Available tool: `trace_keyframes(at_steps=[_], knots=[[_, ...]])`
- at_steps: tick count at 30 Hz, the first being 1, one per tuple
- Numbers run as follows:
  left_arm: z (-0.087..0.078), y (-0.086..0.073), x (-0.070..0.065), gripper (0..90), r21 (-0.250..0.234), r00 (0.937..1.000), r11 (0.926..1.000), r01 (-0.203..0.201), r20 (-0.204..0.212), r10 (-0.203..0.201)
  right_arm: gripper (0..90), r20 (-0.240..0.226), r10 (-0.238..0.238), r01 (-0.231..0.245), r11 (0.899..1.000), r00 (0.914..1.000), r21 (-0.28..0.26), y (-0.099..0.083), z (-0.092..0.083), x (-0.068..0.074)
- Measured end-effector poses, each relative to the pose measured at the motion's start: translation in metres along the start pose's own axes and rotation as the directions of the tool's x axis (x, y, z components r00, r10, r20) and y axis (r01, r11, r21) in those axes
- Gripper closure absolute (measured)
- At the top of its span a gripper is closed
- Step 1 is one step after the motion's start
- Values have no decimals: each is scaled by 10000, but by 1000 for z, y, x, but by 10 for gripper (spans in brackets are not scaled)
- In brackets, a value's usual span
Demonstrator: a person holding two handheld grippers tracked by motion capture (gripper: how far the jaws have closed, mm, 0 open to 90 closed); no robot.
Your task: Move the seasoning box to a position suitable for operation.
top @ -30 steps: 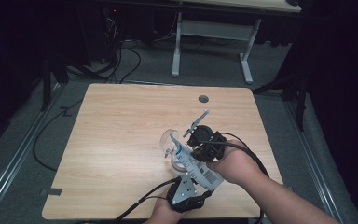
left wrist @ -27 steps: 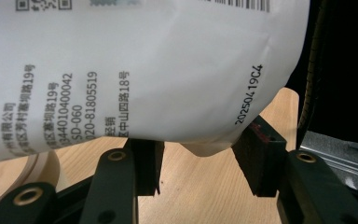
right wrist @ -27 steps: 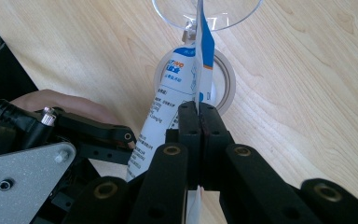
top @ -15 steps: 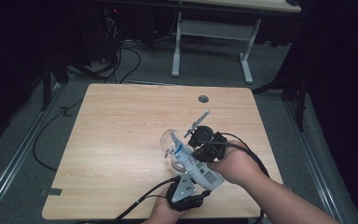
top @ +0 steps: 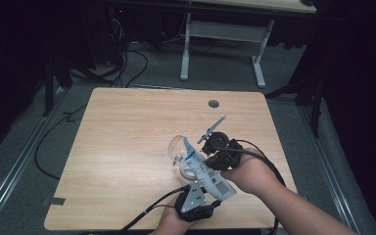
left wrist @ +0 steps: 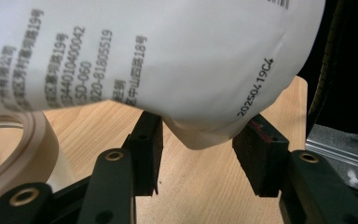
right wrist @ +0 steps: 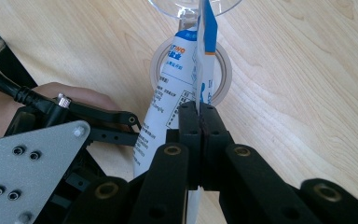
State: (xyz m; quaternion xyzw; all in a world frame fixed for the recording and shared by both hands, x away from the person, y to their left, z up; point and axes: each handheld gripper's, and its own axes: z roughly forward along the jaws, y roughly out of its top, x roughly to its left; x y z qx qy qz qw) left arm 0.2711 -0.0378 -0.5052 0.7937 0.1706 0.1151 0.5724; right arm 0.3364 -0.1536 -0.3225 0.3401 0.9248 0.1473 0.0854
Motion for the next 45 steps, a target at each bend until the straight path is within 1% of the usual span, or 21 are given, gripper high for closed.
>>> trace_keyframes(at_steps=[5,8,11,13,16,18,22,25,28,33,35,36,39,45], knots=[[0,-4,0,518,46,9999,9999,-108,-62,108,899,2,28,-28,9999,10000,-98,-1,-2,-2],[-1,-6,0,516,118,9998,9998,-186,-115,188,899,60,16,-16,10000,10000,-68,-2,-2,-3],[-4,-8,1,516,161,9997,9997,-182,-135,184,899,86,25,-24,10000,10000,-92,-3,-2,-4],[-7,-10,2,516,233,9994,9993,-277,-202,282,899,125,21,-20,10000,9999,-69,-4,-2,-4],[-15,-14,5,516,267,9989,9990,-364,-277,372,898,119,52,-50,9999,9999,-91,-6,-1,-5],[-22,-18,7,516,286,9989,9990,-331,-318,340,898,102,58,-56,9999,9999,-121,-7,0,-6],[-36,-22,13,516,165,9978,9988,-451,-469,458,898,85,73,-71,9998,9999,-169,-9,0,-8],[-46,-24,20,516,-5,9972,9996,-298,-682,297,898,54,77,-76,9998,10000,-207,-10,1,-8],[-53,-27,27,516,27,9955,9998,-201,-929,203,898,52,93,-92,9998,9999,-172,-11,2,-7],[-66,-32,39,514,28,9905,10000,-91,-1369,94,897,39,83,-82,9997,10000,-223,-12,3,-7],[-73,-34,45,514,-18,9878,10000,46,-1557,-48,897,25,84,-83,9996,10000,-275,-13,4,-7],[-76,-35,48,514,23,9863,10000,54,-1647,-49,897,37,93,-92,9996,10000,-260,-13,4,-7],[-85,-38,56,514,-42,9811,9998,199,-1923,-204,898,23,79,-78,9995,10000,-300,-15,5,-8],[-101,-44,70,514,-44,9698,9994,347,-2416,-347,899,0,58,-58,9995,10000,-299,-17,8,-8]])
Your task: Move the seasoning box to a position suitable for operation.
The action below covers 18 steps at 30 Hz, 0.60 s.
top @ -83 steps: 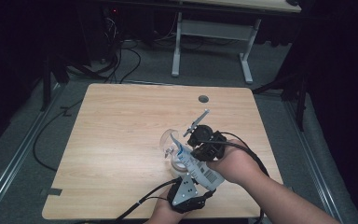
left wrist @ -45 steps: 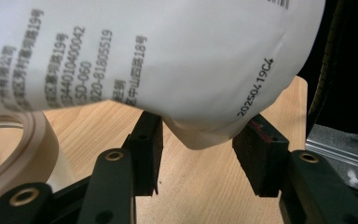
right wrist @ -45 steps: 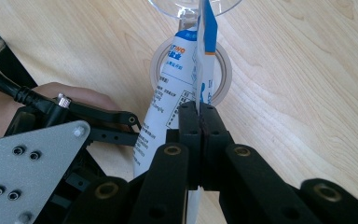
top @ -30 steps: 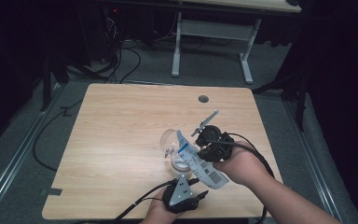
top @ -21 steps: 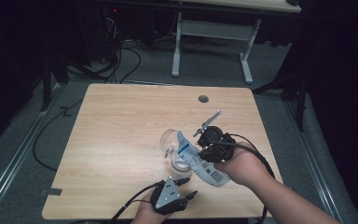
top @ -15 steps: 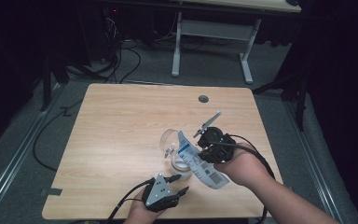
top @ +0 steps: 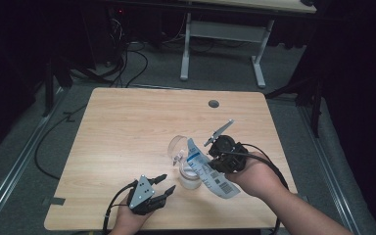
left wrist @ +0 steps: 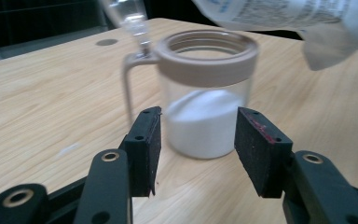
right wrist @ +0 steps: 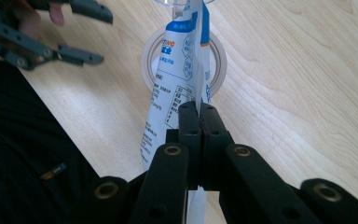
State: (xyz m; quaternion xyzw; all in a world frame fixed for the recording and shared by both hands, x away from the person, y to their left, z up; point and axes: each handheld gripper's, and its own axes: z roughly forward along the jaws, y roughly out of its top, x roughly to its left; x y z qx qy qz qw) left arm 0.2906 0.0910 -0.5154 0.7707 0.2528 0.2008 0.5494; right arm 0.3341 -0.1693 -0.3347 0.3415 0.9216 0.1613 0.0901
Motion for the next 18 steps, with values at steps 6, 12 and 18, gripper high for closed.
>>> trace_keyframes(at_steps=[6,12,18], knots=[[-15,-5,18,514,-50,9983,9998,210,-546,-212,899,-18,5,-5,10000,10000,-12,-1,1,0],[-27,-12,33,512,-13,9943,9992,395,-991,-394,898,-22,9,-9,10000,10000,-76,-3,2,-1],[-36,-16,44,510,-106,9897,9976,685,-1254,-693,898,-77,51,-52,9998,10000,-168,-5,3,-2]])
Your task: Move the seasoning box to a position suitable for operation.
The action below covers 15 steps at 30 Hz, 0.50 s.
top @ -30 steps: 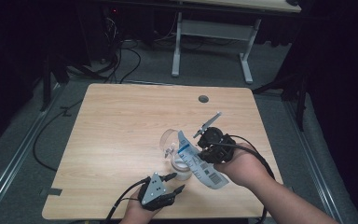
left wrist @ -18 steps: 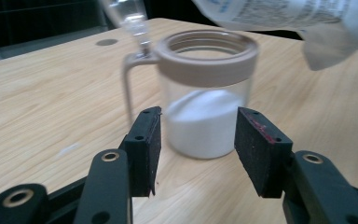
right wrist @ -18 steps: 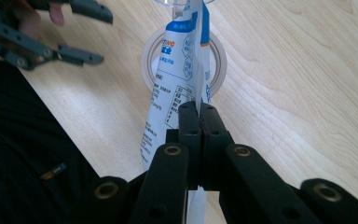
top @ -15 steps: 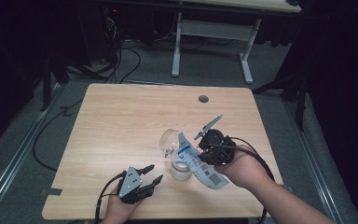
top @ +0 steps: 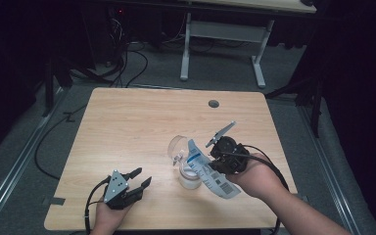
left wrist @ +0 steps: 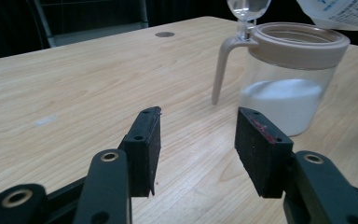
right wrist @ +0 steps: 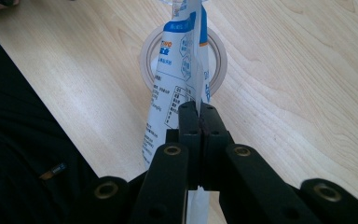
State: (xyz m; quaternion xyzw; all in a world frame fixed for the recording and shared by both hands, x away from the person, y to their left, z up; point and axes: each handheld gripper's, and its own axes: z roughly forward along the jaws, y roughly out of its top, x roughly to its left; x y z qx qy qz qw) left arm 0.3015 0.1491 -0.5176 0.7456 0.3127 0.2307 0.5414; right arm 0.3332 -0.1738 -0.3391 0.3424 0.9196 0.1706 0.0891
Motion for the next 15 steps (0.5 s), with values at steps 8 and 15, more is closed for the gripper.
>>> trace_keyframes(at_steps=[8,15], knots=[[-2,-2,2,509,82,10000,10000,24,-49,-24,898,14,163,-163,9998,9999,-119,-5,-2,-5],[-1,-2,2,509,95,10000,10000,20,-11,-20,899,227,498,-495,9987,9985,-153,-11,-2,-14]])
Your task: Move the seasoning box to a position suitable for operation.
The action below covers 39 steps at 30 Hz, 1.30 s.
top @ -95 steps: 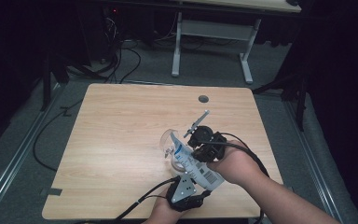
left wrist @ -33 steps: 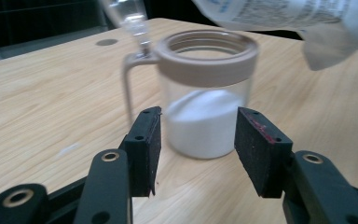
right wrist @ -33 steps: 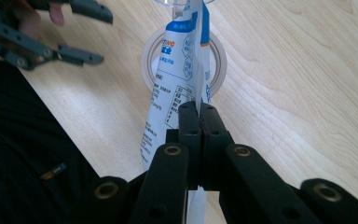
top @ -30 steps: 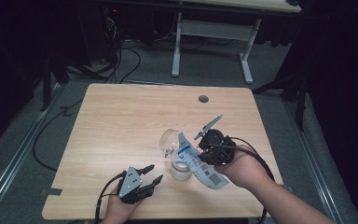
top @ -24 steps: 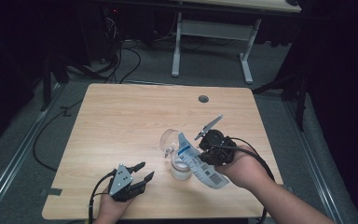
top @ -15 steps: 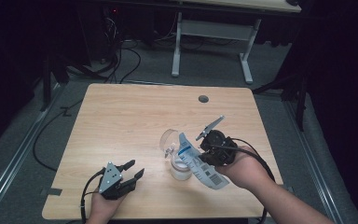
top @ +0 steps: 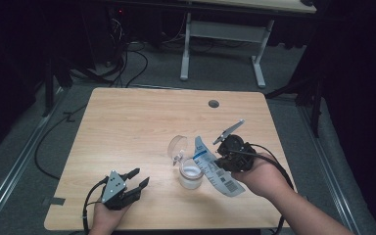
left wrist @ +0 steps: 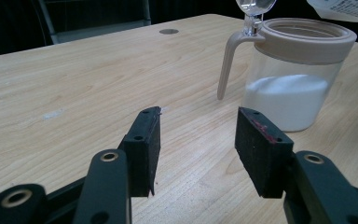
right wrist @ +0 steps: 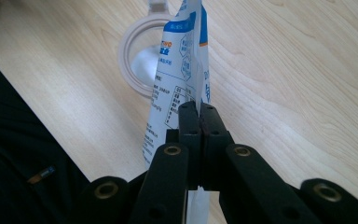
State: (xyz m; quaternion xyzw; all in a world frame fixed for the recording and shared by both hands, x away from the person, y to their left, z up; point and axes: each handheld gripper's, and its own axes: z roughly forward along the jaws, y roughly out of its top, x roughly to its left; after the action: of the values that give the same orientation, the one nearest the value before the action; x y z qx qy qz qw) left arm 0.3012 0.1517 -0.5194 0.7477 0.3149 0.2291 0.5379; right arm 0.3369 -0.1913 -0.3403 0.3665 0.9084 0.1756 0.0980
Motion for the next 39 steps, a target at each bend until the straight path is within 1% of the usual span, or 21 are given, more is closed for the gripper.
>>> trace_keyframes(at_steps=[8,16,18,26,32,35,36,39], knots=[[1,0,-1,508,41,10000,10000,-27,28,27,899,217,416,-419,9991,9989,106,-6,4,-10],[2,-1,-1,508,62,10000,10000,-45,48,45,898,404,618,-626,9979,9973,187,-12,11,-21],[1,-1,-1,507,71,10000,10000,-44,48,43,898,441,758,-768,9968,9961,215,-14,12,-24],[1,-1,-1,508,89,10000,10000,-38,53,38,898,586,848,-869,9956,9947,347,-19,18,-32],[1,-1,-1,506,85,10000,10000,-23,58,22,898,806,1103,-1136,9928,9906,369,-24,25,-41],[2,-1,-1,507,65,10000,10000,14,46,-14,899,1015,1266,-1313,9905,9868,414,-26,28,-45],[2,-1,-1,507,75,10000,10000,18,53,-18,899,1030,1298,-1346,9901,9862,410,-26,28,-47],[2,-1,-1,506,107,10000,9999,22,36,-22,899,1277,1370,-1431,9889,9823,397,-28,31,-52]])
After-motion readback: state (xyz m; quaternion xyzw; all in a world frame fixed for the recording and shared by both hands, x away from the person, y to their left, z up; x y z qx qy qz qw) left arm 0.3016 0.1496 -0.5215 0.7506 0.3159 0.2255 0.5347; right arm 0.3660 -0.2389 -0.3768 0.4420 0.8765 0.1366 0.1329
